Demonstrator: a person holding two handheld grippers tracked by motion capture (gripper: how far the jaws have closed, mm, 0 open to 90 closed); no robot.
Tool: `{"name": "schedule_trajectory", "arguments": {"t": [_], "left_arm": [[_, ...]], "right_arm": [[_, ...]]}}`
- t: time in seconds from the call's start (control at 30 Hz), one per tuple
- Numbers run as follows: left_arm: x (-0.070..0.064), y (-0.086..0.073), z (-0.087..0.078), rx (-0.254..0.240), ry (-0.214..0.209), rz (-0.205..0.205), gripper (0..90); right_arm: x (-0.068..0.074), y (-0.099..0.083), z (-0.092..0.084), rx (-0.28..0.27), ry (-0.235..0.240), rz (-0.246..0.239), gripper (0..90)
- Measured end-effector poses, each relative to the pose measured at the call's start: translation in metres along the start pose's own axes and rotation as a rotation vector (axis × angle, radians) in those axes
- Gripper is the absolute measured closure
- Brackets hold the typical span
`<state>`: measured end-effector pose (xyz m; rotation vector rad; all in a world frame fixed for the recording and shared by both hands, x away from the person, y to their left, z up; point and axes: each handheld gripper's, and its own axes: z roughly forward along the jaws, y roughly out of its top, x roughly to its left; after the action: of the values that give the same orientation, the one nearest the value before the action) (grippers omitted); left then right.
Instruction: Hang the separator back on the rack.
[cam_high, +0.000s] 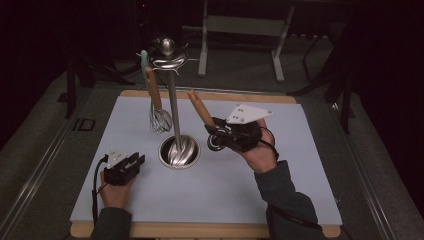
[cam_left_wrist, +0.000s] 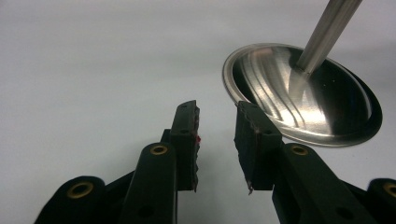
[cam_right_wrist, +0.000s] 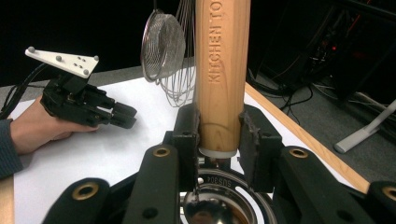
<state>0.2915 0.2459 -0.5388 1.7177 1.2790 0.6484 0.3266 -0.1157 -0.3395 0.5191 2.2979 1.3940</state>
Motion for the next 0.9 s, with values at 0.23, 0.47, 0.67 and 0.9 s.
{"name": "schedule_trajectory", "arguments": {"t": [0.23,0.47,0.67,0.9], "left_arm": [[0.000,0.000,0.000,0.000,0.000,0.001,69.4],[0.000,0.000,0.000,0.000,0.000,0.002,69.4],[0.000,0.000,0.000,-0.001,-0.001,0.002,69.4],[0.000,0.000,0.000,0.001,-0.001,0.003,69.4]], "right_arm": [[0.000,0.003,-0.001,-0.007,0.003,-0.010,70.1],[0.002,0.007,0.001,-0.013,0.007,-0.024,70.1],[0.004,0.012,0.001,-0.020,0.009,-0.034,70.1],[0.004,0.015,-0.001,-0.033,0.004,-0.042,70.0]]}}
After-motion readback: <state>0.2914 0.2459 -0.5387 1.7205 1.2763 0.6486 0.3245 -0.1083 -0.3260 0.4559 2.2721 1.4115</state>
